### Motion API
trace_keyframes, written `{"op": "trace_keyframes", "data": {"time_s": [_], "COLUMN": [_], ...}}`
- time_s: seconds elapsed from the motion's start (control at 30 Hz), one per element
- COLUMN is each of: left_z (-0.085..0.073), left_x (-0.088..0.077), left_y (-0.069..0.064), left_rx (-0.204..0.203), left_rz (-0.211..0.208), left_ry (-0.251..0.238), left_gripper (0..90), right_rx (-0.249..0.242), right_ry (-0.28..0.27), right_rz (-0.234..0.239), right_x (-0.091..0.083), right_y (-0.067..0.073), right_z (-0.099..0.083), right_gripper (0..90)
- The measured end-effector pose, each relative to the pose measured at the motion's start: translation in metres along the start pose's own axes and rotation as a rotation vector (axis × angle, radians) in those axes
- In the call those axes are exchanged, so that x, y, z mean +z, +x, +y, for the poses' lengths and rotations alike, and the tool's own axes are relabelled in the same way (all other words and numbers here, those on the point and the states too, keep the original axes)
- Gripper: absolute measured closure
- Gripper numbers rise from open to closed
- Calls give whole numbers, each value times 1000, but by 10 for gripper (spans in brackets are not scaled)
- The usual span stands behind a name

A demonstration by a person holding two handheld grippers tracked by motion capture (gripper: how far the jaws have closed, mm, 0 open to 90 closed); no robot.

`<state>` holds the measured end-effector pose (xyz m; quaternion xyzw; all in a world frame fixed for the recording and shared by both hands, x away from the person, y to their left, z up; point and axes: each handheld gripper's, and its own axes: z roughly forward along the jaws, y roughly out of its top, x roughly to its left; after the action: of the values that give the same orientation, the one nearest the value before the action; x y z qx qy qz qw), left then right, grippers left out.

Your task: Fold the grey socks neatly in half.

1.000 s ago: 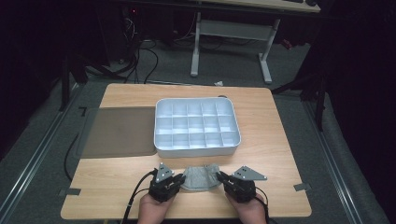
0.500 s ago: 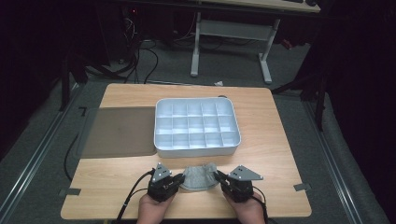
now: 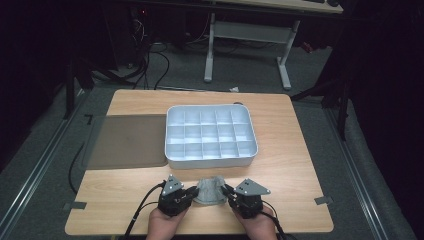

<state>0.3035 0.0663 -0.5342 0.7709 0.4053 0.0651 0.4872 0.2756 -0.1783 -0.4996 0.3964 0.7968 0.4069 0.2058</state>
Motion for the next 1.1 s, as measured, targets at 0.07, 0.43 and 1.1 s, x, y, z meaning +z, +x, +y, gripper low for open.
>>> {"op": "trace_keyframes", "data": {"time_s": [0.07,0.43,1.1], "left_z": [0,0,0], "left_x": [0,0,-2], "left_y": [0,0,3], "left_rx": [3,14,-21], "left_rz": [-8,-66,-83], "left_ry": [7,26,25], "left_gripper": [804,758,658], "right_rx": [-15,-39,12], "right_ry": [7,51,-5], "right_rz": [6,45,65], "right_x": [4,31,10], "right_y": [4,19,17], "right_z": [2,6,6], "right_gripper": [843,829,709]}}
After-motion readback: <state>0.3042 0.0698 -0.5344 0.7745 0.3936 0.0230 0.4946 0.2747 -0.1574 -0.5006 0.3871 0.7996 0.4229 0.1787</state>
